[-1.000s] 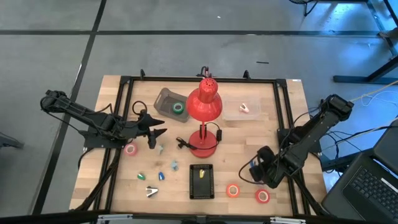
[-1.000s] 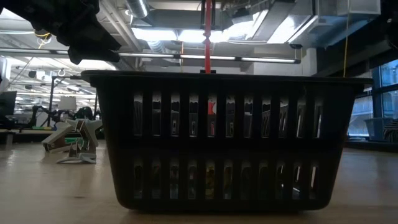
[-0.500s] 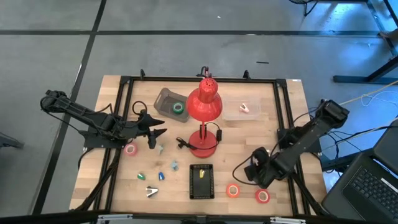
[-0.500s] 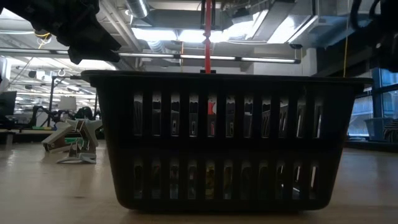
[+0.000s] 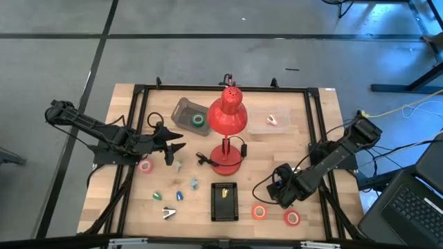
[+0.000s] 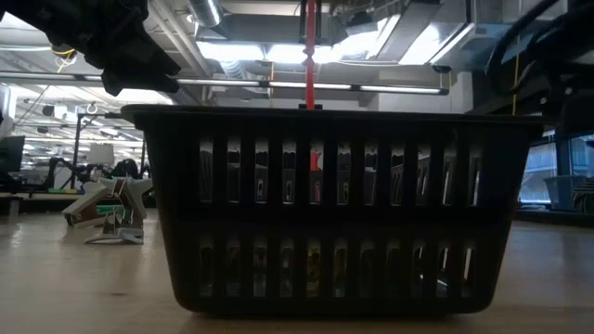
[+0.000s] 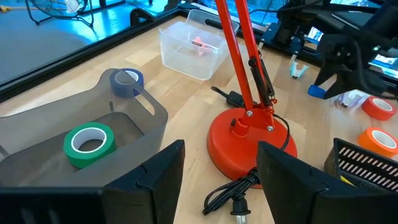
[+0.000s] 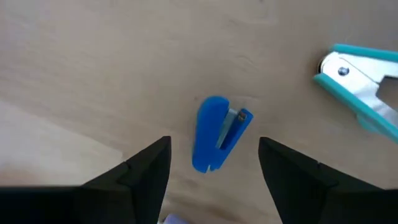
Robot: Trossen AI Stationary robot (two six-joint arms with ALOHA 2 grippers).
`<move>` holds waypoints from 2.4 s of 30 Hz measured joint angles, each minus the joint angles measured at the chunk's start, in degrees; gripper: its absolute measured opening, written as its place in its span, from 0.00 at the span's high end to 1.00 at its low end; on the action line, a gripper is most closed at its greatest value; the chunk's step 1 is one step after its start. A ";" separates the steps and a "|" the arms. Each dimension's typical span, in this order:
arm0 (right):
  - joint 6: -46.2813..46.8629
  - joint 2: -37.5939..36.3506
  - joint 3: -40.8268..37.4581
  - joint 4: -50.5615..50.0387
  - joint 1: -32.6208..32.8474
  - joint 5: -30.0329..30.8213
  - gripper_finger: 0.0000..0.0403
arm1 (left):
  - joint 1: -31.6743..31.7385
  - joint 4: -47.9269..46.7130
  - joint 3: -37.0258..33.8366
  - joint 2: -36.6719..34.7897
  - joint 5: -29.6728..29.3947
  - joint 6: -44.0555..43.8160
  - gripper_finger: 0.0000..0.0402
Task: Pick and place Stapler, Stapler remover, tape
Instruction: Put the right blue stapler into the bin
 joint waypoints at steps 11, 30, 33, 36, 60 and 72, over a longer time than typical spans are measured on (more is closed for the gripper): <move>-0.22 2.80 0.28 0.24 -0.89 0.51 0.56 | 0.00 0.00 0.00 0.00 -0.04 0.02 0.52; -3.02 2.23 5.96 -9.36 -0.93 0.40 0.87 | 0.00 0.00 0.00 0.00 -0.09 0.98 0.52; -4.00 2.21 11.10 -16.51 -0.93 0.72 0.87 | 0.00 0.00 0.00 0.00 -0.11 0.96 0.53; -6.28 2.17 17.16 -21.67 -0.93 4.48 0.87 | 0.00 0.00 0.00 0.00 -0.67 0.96 0.53; -51.85 2.08 33.75 3.73 -14.82 9.64 0.87 | 0.00 0.02 0.00 0.00 -1.61 0.90 0.52; -60.13 11.86 33.83 16.00 -17.43 -8.85 0.87 | 0.00 0.04 0.00 -0.02 -1.57 0.90 0.53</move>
